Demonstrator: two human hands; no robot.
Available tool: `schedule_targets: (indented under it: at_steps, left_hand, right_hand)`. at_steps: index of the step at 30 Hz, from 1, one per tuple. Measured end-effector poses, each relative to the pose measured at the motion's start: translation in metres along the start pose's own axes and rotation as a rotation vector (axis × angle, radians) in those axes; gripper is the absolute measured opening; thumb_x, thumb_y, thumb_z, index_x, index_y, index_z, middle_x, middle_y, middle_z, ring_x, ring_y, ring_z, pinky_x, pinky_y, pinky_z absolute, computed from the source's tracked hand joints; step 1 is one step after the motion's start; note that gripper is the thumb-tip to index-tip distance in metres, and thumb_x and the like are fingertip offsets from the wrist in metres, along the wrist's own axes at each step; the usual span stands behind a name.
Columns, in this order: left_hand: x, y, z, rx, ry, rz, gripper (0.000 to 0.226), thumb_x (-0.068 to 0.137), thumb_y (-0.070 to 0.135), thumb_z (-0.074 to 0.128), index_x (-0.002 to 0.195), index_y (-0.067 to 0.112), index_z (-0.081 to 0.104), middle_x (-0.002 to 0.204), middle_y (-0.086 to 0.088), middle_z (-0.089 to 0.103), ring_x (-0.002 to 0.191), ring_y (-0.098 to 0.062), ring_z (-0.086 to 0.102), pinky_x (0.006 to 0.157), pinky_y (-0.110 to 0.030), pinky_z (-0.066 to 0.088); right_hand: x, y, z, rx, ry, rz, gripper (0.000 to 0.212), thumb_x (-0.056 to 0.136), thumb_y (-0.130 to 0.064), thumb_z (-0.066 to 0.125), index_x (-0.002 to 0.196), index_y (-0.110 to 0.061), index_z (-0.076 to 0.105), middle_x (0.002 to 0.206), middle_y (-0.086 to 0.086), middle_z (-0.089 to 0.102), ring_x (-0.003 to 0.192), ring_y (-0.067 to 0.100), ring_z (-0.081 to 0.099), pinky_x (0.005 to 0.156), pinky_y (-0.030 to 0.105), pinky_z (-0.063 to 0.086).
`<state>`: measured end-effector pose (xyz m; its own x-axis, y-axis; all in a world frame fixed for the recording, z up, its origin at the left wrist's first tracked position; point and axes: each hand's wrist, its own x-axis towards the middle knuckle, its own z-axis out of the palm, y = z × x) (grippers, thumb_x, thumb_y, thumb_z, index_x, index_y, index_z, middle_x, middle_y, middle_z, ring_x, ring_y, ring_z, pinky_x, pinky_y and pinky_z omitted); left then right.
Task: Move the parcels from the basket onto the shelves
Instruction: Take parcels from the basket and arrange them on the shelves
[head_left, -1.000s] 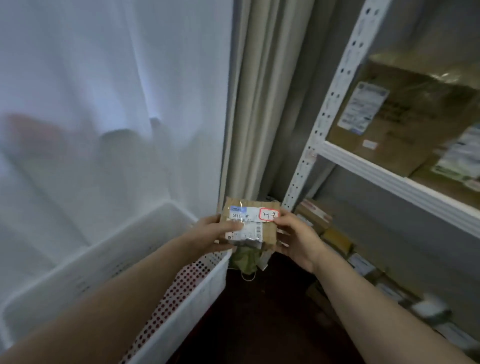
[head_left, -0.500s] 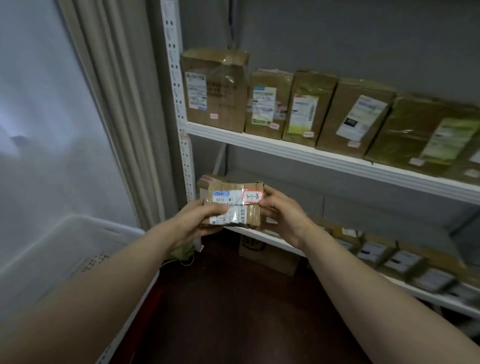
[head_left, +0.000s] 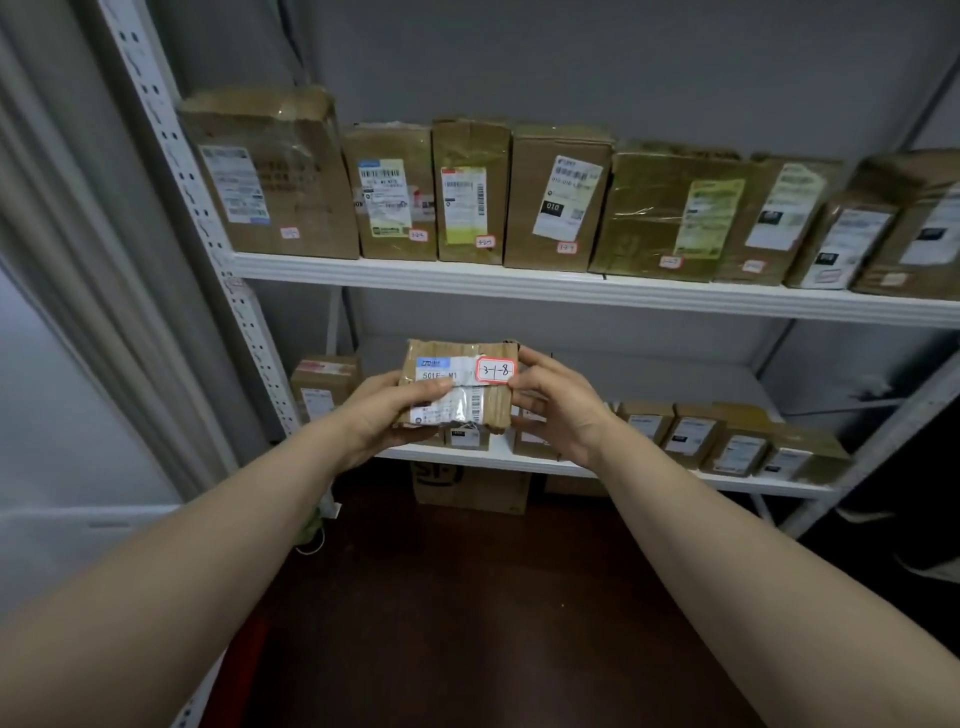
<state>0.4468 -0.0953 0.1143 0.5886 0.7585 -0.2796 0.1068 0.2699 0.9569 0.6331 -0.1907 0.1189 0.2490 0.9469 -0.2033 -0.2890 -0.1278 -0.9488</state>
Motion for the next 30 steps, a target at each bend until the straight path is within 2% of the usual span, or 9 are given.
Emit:
schedule_targets:
  at_steps: [3, 7, 11, 13, 14, 18, 23, 26, 30]
  left_hand:
    - [0.005, 0.001, 0.002, 0.012, -0.008, 0.007, 0.031, 0.077, 0.024, 0.072, 0.105, 0.012, 0.066, 0.092, -0.004, 0.074, 0.088, -0.017, 0.070, 0.075, -0.031, 0.056]
    - [0.007, 0.006, 0.001, 0.021, -0.012, 0.006, 0.019, 0.083, 0.022, 0.069, 0.100, 0.013, 0.066, 0.088, -0.003, 0.074, 0.089, -0.017, 0.068, 0.079, -0.034, 0.055]
    - [0.009, 0.020, -0.004, 0.051, -0.022, 0.016, 0.020, 0.081, 0.022, 0.071, 0.099, 0.015, 0.067, 0.087, -0.003, 0.074, 0.090, -0.019, 0.068, 0.086, -0.038, 0.054]
    - [0.011, 0.033, -0.007, 0.058, -0.021, 0.030, 0.020, 0.081, 0.022, 0.071, 0.099, 0.015, 0.067, 0.086, -0.003, 0.074, 0.090, -0.020, 0.066, 0.088, -0.039, 0.053]
    - [0.011, 0.041, -0.009, 0.061, -0.021, 0.039, 0.018, 0.082, 0.021, 0.070, 0.098, 0.015, 0.067, 0.085, -0.003, 0.073, 0.090, -0.020, 0.066, 0.088, -0.038, 0.053]
    - [0.012, 0.084, -0.014, 0.079, -0.020, 0.097, 0.021, 0.084, 0.025, 0.068, 0.102, 0.015, 0.066, 0.091, -0.004, 0.072, 0.092, -0.020, 0.064, 0.091, -0.037, 0.052]
    - [0.011, 0.142, -0.020, 0.078, 0.016, 0.233, 0.019, 0.086, 0.029, 0.065, 0.100, 0.016, 0.066, 0.089, -0.002, 0.071, 0.084, -0.015, 0.063, 0.082, -0.033, 0.053]
    - [0.005, 0.175, -0.025, 0.072, 0.017, 0.313, 0.017, 0.087, 0.027, 0.065, 0.099, 0.015, 0.065, 0.091, -0.004, 0.070, 0.083, -0.015, 0.065, 0.075, -0.028, 0.055]
    - [-0.007, 0.214, -0.029, 0.092, 0.077, 0.424, 0.022, 0.088, 0.028, 0.066, 0.103, 0.012, 0.066, 0.093, -0.005, 0.071, 0.086, -0.016, 0.066, 0.076, -0.030, 0.056]
  right_hand:
    - [0.000, 0.002, -0.004, 0.022, 0.000, -0.008, 0.047, 0.083, -0.006, 0.060, 0.126, -0.024, 0.061, 0.099, -0.001, 0.072, 0.087, 0.012, 0.066, 0.087, 0.037, 0.052]
    - [0.002, 0.000, -0.003, -0.008, -0.010, -0.026, 0.047, 0.081, -0.010, 0.063, 0.126, -0.024, 0.061, 0.099, 0.000, 0.072, 0.091, 0.013, 0.064, 0.080, 0.034, 0.050]
    - [0.002, -0.013, 0.004, 0.009, -0.037, -0.048, 0.038, 0.087, -0.007, 0.055, 0.124, -0.015, 0.062, 0.063, -0.008, 0.062, 0.054, 0.002, 0.055, 0.060, 0.022, 0.043]
    - [0.006, -0.023, 0.010, 0.030, -0.050, -0.065, 0.038, 0.088, -0.004, 0.056, 0.125, -0.009, 0.060, 0.059, -0.006, 0.054, 0.052, 0.007, 0.040, 0.054, 0.019, 0.037]
    - [0.009, -0.031, 0.013, 0.041, -0.046, -0.079, 0.039, 0.087, -0.003, 0.058, 0.125, -0.008, 0.060, 0.062, -0.003, 0.056, 0.055, 0.009, 0.038, 0.055, 0.020, 0.038]
    - [0.018, -0.068, 0.028, 0.076, -0.049, -0.157, 0.039, 0.083, 0.003, 0.062, 0.120, -0.011, 0.062, 0.087, 0.007, 0.068, 0.068, 0.014, 0.056, 0.063, 0.023, 0.049]
    - [0.026, -0.126, 0.051, -0.003, -0.073, -0.292, 0.038, 0.075, -0.003, 0.064, 0.112, -0.014, 0.066, 0.098, 0.004, 0.073, 0.090, 0.018, 0.067, 0.078, 0.030, 0.053]
    - [0.028, -0.159, 0.067, -0.039, -0.108, -0.342, 0.044, 0.064, -0.013, 0.060, 0.107, -0.015, 0.068, 0.092, 0.002, 0.071, 0.083, 0.016, 0.064, 0.069, 0.025, 0.052]
    - [0.037, -0.197, 0.086, -0.095, -0.049, -0.422, 0.039, 0.074, -0.013, 0.070, 0.112, -0.019, 0.067, 0.101, 0.001, 0.072, 0.086, 0.017, 0.067, 0.061, 0.023, 0.051]
